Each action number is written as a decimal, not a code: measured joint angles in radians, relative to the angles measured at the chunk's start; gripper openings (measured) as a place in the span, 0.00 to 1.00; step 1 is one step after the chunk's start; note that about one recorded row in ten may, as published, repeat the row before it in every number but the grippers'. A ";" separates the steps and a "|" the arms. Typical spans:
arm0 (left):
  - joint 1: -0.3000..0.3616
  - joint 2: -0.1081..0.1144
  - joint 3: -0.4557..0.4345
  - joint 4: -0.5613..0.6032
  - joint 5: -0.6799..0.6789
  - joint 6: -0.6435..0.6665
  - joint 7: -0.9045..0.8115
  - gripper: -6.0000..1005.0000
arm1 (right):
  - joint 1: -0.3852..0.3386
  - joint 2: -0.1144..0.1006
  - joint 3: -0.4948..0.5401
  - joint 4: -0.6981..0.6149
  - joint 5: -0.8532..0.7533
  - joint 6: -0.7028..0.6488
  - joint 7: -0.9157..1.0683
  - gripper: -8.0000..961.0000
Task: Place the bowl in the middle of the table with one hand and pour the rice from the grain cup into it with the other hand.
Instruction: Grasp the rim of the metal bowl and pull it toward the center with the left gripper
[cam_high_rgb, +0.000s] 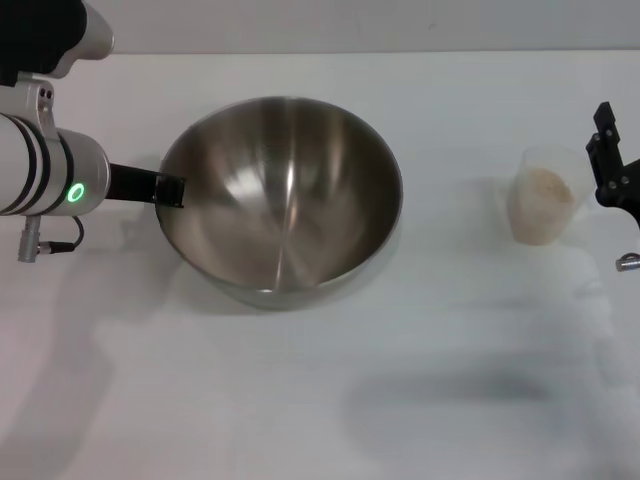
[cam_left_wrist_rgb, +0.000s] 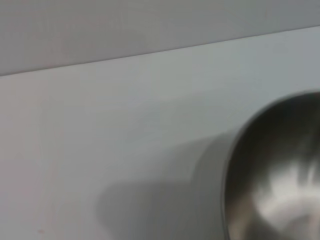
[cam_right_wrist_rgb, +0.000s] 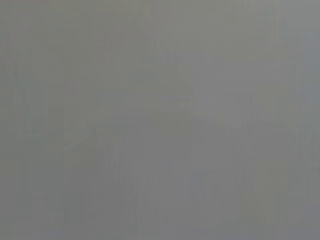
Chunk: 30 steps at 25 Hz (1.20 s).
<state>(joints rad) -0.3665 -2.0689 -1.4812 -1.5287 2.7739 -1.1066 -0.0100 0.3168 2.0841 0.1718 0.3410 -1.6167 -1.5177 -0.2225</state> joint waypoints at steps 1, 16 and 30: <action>0.000 0.000 0.000 0.000 0.000 0.000 -0.001 0.17 | 0.000 0.000 0.000 -0.001 0.000 -0.001 0.000 0.57; -0.025 0.002 -0.001 -0.002 -0.001 -0.009 0.013 0.07 | -0.001 0.000 0.000 -0.008 0.000 -0.006 0.000 0.57; -0.053 0.003 -0.012 -0.009 -0.076 -0.003 0.086 0.06 | -0.003 0.001 0.000 -0.005 0.000 -0.010 0.000 0.57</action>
<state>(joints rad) -0.4200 -2.0659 -1.4928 -1.5380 2.6984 -1.1093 0.0757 0.3136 2.0847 0.1718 0.3356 -1.6167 -1.5277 -0.2224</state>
